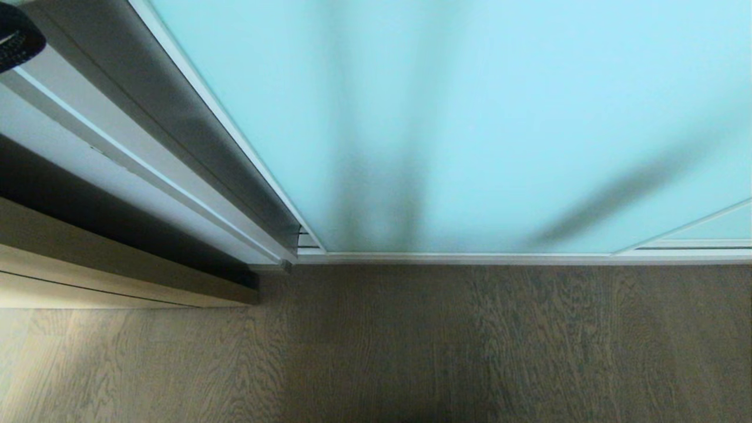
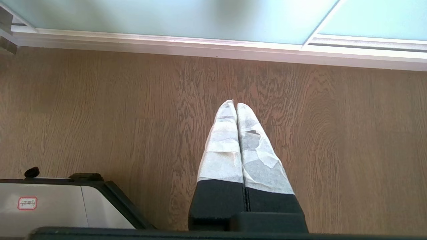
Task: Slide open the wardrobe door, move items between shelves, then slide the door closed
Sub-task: Close the door
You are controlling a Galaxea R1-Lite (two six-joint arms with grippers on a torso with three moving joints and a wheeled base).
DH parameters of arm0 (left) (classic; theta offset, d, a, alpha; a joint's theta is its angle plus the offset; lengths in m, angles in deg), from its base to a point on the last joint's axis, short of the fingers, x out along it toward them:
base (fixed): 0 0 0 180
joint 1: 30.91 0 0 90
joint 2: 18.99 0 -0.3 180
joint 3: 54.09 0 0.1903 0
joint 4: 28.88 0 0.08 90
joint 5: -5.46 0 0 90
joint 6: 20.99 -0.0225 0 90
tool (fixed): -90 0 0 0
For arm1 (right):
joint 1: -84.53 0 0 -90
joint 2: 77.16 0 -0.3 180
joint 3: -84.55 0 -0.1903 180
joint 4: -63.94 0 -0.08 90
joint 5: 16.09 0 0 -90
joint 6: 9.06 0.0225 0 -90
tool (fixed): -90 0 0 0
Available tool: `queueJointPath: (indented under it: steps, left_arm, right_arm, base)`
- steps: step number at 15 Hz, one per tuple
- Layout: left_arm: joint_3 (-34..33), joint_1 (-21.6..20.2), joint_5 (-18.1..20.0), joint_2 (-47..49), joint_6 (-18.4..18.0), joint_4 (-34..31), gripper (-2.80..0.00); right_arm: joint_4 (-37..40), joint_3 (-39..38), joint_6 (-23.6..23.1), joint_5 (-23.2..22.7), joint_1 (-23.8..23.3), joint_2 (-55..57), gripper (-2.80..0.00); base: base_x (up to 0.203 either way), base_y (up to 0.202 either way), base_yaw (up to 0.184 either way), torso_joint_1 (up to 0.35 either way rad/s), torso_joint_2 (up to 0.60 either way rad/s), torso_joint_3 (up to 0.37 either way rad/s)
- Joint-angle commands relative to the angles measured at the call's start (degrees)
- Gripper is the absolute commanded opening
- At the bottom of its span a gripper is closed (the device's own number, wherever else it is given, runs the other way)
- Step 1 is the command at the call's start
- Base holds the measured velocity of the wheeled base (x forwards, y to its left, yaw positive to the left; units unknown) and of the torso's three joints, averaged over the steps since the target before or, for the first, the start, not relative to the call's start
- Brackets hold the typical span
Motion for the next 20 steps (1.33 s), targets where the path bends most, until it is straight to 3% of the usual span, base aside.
queueJointPath:
  steps: [1, 6, 9, 11, 14, 20]
  left_arm:
    - [-0.10, -0.46, 0.03, -0.05, 0.15, 0.27, -2.80]
    - [-0.01, 0.06, 7.12, -1.62, 1.12, -0.16, -2.80]
    - [-0.33, 0.43, 13.68, -1.53, 2.08, -0.88, -2.80]
    - [-0.68, 0.42, 14.30, 0.82, 2.53, -1.05, -2.80]
    - [-0.75, 0.34, 15.57, 3.94, 7.38, -0.69, -2.80]
    - [-0.68, -3.08, 15.43, 8.16, 7.21, 3.09, -2.80]
  right_arm:
    - [0.00, 0.00, 0.00, 0.01, 0.05, 0.07, -2.80]
    - [0.00, 0.00, 0.00, 0.01, -0.04, 0.07, -2.80]
    - [0.00, 0.00, -0.01, 0.01, 0.04, 0.07, -2.80]
    - [0.00, 0.00, 0.00, 0.01, -0.03, 0.07, -2.80]
    - [0.00, 0.00, 0.00, 0.01, 0.01, 0.07, -2.80]
    - [0.00, 0.00, 0.00, 0.01, 0.02, 0.07, -2.80]
  base:
    - [0.000, 0.000, 0.000, 0.000, 0.00, 0.000]
    - [0.000, 0.000, 0.000, 0.000, 0.00, 0.000]
    - [0.000, 0.000, 0.000, 0.000, 0.00, 0.000]
    - [0.000, 0.000, 0.000, 0.000, 0.00, 0.000]
    - [0.000, 0.000, 0.000, 0.000, 0.00, 0.000]
    - [0.000, 0.000, 0.000, 0.000, 0.00, 0.000]
